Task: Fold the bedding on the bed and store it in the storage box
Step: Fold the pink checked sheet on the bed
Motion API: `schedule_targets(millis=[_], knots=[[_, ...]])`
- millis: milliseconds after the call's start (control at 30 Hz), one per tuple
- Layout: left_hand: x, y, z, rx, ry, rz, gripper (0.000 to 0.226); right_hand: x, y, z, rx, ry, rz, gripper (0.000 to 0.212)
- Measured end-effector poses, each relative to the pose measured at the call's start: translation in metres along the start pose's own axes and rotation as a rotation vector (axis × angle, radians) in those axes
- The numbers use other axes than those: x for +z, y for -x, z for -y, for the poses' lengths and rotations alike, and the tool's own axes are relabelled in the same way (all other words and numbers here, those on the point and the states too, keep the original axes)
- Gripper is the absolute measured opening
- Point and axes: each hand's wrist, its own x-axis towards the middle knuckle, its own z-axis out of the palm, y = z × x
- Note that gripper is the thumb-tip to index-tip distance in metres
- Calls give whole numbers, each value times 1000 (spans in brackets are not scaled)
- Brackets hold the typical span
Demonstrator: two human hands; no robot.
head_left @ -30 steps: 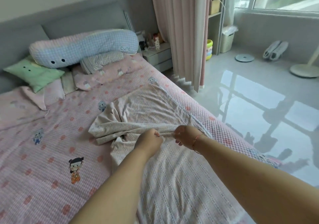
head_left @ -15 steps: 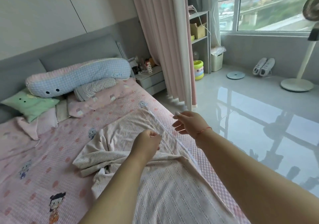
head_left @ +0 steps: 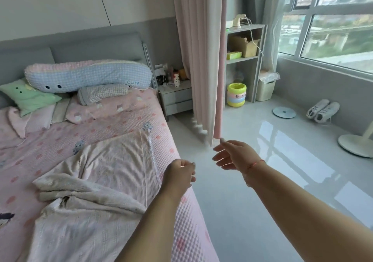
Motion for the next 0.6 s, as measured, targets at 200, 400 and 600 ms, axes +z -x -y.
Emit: schedule_targets(millis=[200,400,600], knots=[[24,-42,-7,-25,-14,-55,11,-25,-57,-10,62,-36,50,35],[29,-123,-26,-48,32,-140,14,-18,-147,11,70,44,102,35],[20,-210,-70,-35,8,-231,14,11,-249,61,17,65,197,35]])
